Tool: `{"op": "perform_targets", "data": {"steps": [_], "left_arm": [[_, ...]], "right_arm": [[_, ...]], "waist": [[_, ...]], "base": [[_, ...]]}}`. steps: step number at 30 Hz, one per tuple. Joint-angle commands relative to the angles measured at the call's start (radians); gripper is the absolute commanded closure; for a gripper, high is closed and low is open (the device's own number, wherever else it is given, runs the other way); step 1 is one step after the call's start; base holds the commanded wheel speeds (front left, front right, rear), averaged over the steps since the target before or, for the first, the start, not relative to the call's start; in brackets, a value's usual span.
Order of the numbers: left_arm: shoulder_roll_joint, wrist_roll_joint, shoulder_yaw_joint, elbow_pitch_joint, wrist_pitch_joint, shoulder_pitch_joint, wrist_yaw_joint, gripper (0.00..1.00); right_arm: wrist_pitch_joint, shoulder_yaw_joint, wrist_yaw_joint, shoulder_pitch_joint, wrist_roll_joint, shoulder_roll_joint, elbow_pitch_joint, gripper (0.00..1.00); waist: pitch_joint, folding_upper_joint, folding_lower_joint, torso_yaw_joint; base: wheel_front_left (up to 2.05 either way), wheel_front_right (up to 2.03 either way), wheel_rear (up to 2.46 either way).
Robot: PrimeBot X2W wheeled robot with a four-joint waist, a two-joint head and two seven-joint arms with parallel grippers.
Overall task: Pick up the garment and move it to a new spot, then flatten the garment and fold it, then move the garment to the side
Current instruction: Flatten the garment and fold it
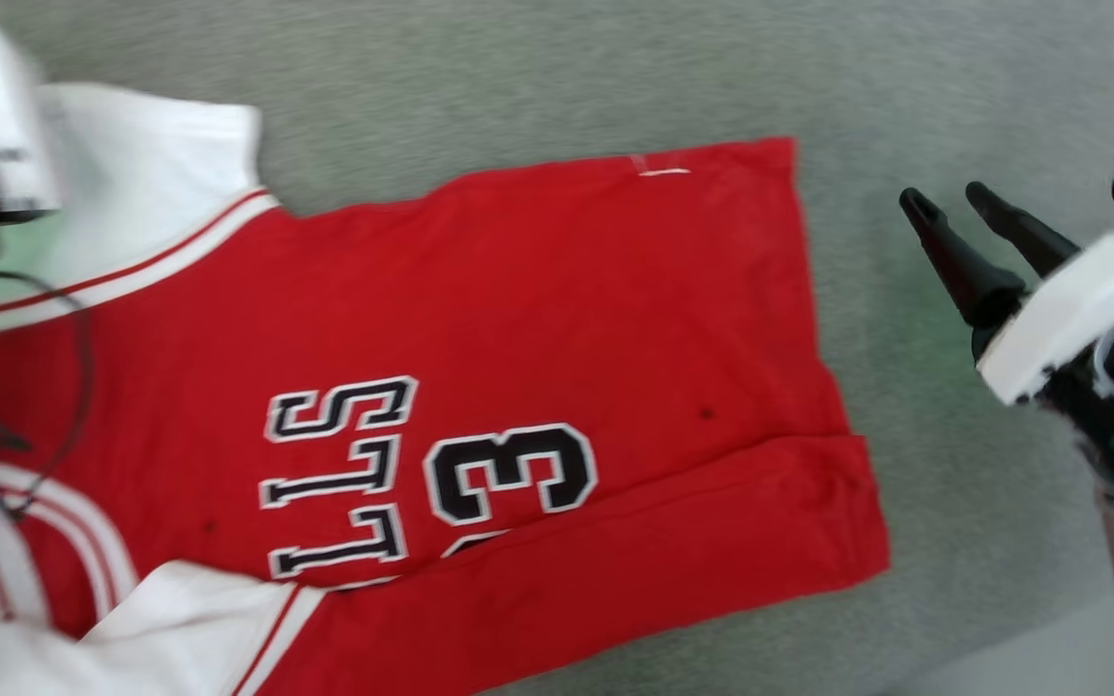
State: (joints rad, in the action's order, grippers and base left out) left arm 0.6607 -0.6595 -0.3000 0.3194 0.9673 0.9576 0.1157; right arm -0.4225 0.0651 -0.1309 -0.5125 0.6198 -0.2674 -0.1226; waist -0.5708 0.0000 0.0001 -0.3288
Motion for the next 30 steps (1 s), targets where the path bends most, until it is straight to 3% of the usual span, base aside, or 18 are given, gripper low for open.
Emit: {"op": "perform_targets", "data": {"steps": [1,8,15,16,17,18,23,30], "left_arm": [[-0.025,0.001,-0.013,-0.005,-0.018,0.014,-0.014,1.0],[-0.091,0.011,-0.045,-0.042,-0.115,0.069,-0.072,1.0],[-0.129,0.015,-0.073,-0.065,-0.159,0.075,-0.092,1.0],[-0.131,0.015,-0.075,-0.067,-0.164,0.072,-0.095,1.0],[-0.133,0.014,-0.077,-0.068,-0.168,0.068,-0.097,1.0],[-0.135,0.013,-0.079,-0.067,-0.171,0.065,-0.097,1.0],[-0.14,0.005,-0.079,-0.054,-0.191,0.049,-0.103,1.0],[-0.144,-0.028,-0.051,-0.03,-0.263,-0.025,-0.103,1.0]], "right_arm": [[-0.042,0.006,0.0,-0.036,0.009,-0.013,-0.018,0.0],[-0.247,0.038,0.0,-0.166,0.034,-0.064,-0.115,0.0],[-0.415,0.087,0.0,-0.226,0.034,-0.069,-0.234,0.0],[-0.439,0.094,0.0,-0.224,0.03,-0.065,-0.255,0.43],[-0.46,0.103,0.0,-0.222,0.025,-0.062,-0.269,0.75],[-0.472,0.107,0.0,-0.222,0.027,-0.057,-0.278,1.0],[-0.475,0.107,0.0,-0.239,0.012,-0.067,-0.275,1.0],[-0.385,0.085,0.0,-0.264,-0.029,-0.111,-0.209,1.0]], "waist": [[0.013,0.0,-0.0001,0.056],[0.008,0.0,-0.0001,0.168],[-0.004,0.0,-0.0001,0.223],[-0.004,0.0,-0.0001,0.226],[-0.004,0.0,-0.0001,0.229],[-0.004,0.0,-0.0001,0.232],[0.01,0.0,-0.0001,0.237],[0.1,0.0,-0.0001,0.243]], "base": [[0.0,0.0,0.0],[0.0,0.0,0.0],[0.0,0.0,0.0],[0.0,0.0,0.0],[0.0,0.0,0.0],[0.0,0.0,0.0],[0.0,0.0,0.0],[0.0,0.0,0.0]]}}
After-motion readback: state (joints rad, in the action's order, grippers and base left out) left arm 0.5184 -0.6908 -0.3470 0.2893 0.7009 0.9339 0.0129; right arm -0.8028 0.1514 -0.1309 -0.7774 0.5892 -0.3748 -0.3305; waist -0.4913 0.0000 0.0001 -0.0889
